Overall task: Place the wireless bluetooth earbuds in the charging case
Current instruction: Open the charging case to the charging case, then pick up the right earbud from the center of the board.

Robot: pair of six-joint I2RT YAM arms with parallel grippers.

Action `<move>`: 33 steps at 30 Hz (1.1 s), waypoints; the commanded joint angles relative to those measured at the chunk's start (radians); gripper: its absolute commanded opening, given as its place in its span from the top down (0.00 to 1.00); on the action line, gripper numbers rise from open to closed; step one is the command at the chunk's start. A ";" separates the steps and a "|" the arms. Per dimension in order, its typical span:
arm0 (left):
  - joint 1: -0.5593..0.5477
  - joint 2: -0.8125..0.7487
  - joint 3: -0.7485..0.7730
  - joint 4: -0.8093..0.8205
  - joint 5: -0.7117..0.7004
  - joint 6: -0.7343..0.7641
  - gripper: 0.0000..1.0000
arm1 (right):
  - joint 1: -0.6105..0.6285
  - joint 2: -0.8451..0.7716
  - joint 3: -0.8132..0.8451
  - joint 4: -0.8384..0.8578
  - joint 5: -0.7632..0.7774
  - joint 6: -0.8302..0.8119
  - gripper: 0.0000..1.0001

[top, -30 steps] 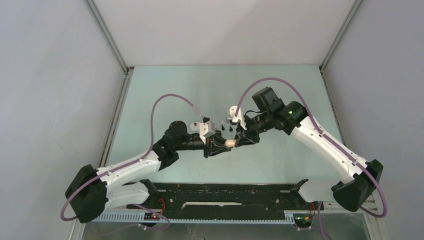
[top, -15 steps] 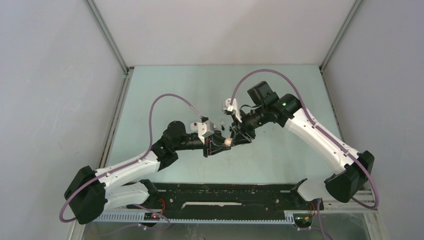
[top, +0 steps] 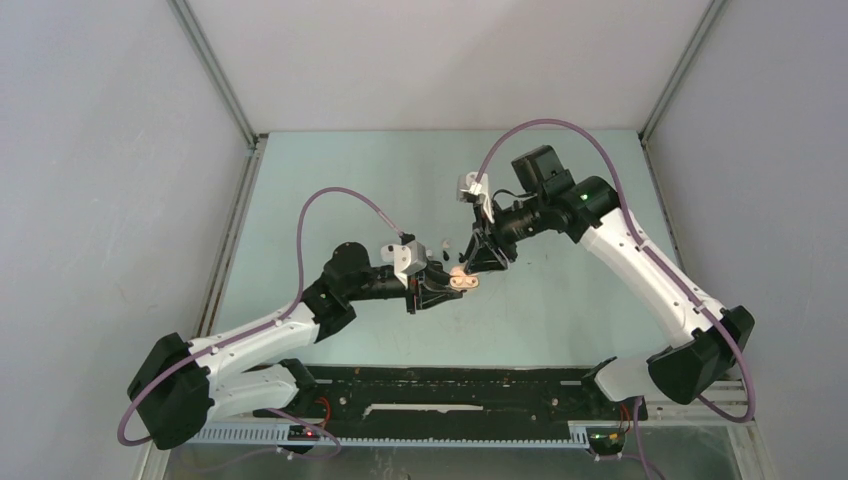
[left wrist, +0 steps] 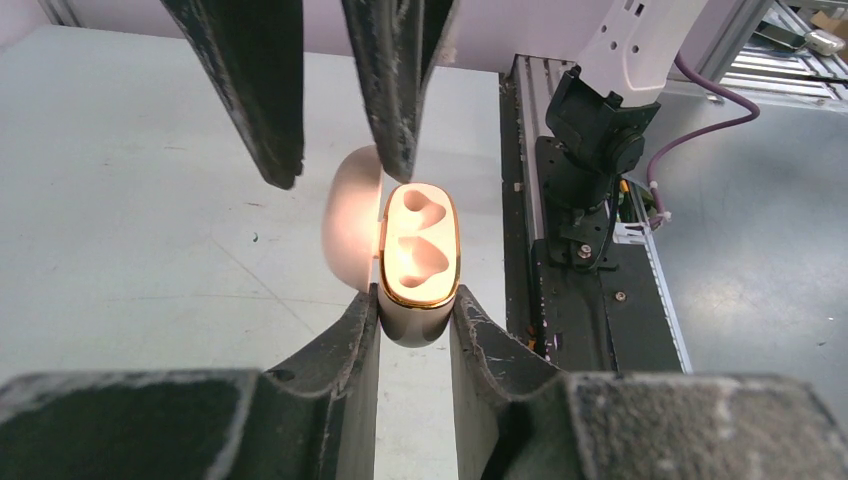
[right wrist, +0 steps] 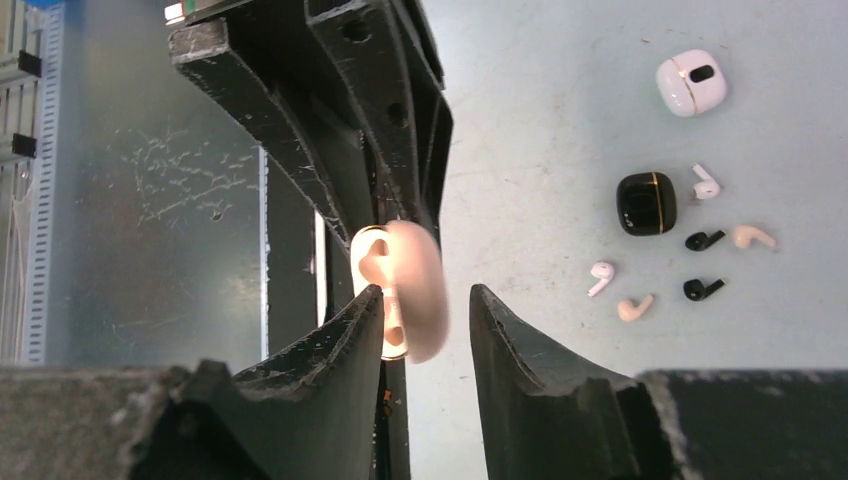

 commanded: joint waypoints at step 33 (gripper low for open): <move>0.011 -0.571 -0.153 -0.141 -0.375 -0.126 1.00 | -0.116 0.182 -0.222 0.513 0.432 0.143 0.66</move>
